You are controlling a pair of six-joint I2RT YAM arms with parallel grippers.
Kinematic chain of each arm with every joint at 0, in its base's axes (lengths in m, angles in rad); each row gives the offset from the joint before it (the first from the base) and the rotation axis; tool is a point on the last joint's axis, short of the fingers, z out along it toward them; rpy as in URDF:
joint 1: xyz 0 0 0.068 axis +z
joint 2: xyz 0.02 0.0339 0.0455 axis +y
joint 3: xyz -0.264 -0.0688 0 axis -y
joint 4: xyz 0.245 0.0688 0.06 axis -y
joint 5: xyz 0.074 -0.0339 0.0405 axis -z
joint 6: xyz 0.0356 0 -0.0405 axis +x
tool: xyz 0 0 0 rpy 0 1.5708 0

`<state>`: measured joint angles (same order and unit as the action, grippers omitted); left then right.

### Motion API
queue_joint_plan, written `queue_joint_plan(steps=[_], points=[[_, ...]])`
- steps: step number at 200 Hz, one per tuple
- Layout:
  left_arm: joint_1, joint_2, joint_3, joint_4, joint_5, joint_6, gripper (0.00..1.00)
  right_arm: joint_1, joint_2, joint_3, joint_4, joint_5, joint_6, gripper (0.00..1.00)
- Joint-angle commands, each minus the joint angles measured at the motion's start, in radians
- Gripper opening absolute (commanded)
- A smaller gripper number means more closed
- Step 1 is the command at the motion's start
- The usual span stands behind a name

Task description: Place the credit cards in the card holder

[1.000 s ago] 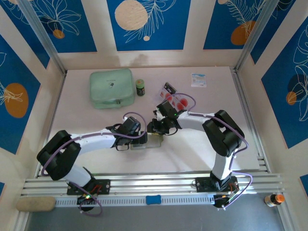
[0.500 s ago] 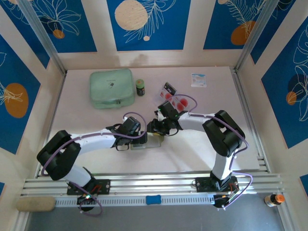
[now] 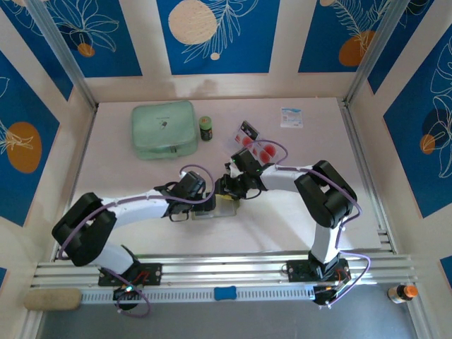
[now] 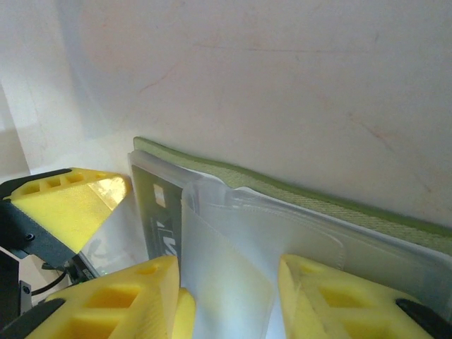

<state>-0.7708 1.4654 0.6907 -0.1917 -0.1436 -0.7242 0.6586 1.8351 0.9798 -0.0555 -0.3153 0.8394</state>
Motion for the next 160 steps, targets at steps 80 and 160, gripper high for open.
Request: queue_joint_plan(steps=[80, 160], points=[[0.011, -0.240, -0.026, -0.109, -0.104, 0.010, 1.00, 0.051, -0.065, 0.086, -0.081, -0.021, 0.015, 0.42], [0.054, -0.386, -0.066, -0.153, -0.139, 0.006, 1.00, 0.150, 0.117, 0.262, -0.103, 0.008, 0.026, 0.44]])
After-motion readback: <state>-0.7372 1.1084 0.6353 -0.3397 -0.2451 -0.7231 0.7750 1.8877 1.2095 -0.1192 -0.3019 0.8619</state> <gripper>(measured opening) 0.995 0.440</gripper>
